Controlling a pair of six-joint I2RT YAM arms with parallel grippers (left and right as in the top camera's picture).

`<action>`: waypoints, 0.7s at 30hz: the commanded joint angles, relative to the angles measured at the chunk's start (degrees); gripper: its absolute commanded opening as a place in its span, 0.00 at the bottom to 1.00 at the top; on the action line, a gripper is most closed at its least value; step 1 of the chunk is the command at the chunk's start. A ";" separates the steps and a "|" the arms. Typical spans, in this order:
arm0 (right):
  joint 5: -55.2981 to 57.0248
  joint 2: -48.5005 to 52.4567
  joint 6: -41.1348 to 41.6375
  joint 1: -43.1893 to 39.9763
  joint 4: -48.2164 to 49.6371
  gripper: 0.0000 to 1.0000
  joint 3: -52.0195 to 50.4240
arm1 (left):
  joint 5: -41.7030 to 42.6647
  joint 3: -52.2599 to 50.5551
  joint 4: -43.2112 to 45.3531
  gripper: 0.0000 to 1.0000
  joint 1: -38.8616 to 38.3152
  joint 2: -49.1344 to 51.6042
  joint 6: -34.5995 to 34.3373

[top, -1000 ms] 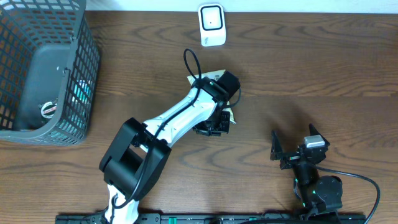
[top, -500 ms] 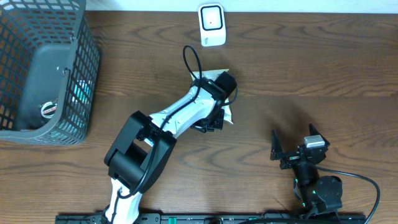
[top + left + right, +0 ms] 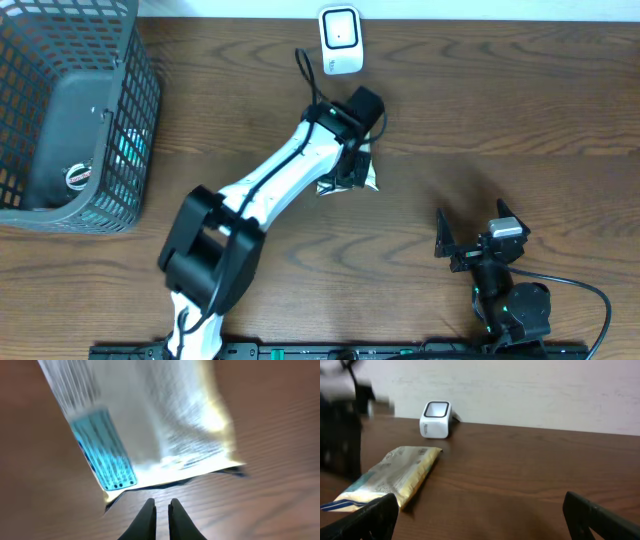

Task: Scan the item barcode

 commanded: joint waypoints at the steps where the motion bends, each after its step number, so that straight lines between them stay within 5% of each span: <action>1: -0.35 -0.04 -0.59 -0.61 -0.24 0.99 -0.09 | -3.19 2.80 3.56 0.14 0.94 -6.27 3.43; 14: -0.35 -0.04 -0.59 -0.61 -0.24 0.99 -0.09 | -7.41 0.39 8.33 0.17 0.92 5.55 3.15; 19: -0.35 -0.04 -0.59 -0.61 -0.24 0.99 -0.09 | -7.41 0.39 5.68 0.39 0.94 10.49 2.89; 21: -0.35 -0.04 -0.59 -0.61 -0.24 0.99 -0.09 | -7.39 0.52 5.53 0.39 0.94 10.51 2.89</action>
